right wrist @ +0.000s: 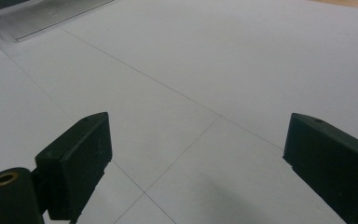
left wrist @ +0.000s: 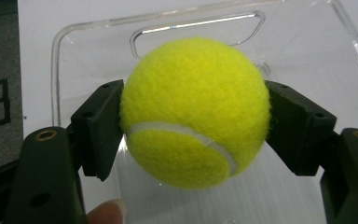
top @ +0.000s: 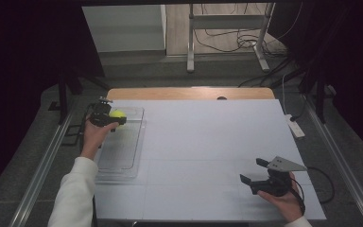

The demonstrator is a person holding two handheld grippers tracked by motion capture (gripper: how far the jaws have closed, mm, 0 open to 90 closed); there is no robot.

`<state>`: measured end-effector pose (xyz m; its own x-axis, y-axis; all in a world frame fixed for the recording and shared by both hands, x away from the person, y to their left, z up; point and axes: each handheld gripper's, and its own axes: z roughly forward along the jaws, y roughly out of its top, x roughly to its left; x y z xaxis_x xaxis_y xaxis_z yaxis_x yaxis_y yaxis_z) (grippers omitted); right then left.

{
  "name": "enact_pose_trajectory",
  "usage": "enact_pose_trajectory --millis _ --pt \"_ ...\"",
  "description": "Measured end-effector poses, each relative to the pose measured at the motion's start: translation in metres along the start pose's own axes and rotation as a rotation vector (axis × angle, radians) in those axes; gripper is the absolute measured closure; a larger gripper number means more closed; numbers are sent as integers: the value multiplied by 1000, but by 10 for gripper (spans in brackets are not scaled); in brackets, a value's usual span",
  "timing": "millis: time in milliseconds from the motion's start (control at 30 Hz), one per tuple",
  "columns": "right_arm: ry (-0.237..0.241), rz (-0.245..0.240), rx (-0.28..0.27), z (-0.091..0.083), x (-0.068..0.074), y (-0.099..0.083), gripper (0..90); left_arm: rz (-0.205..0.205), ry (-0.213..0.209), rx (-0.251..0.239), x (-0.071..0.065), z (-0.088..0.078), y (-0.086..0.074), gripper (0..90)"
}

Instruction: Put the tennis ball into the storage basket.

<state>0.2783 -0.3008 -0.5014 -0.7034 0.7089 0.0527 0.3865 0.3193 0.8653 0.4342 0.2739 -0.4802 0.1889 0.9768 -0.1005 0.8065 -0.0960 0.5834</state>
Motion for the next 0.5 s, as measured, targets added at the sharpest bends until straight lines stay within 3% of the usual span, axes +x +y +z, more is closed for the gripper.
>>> enact_pose_trajectory --millis 500 --pt "-2 2 -4 -1 -1 0 81 12 37 71 0 14 -2 269"
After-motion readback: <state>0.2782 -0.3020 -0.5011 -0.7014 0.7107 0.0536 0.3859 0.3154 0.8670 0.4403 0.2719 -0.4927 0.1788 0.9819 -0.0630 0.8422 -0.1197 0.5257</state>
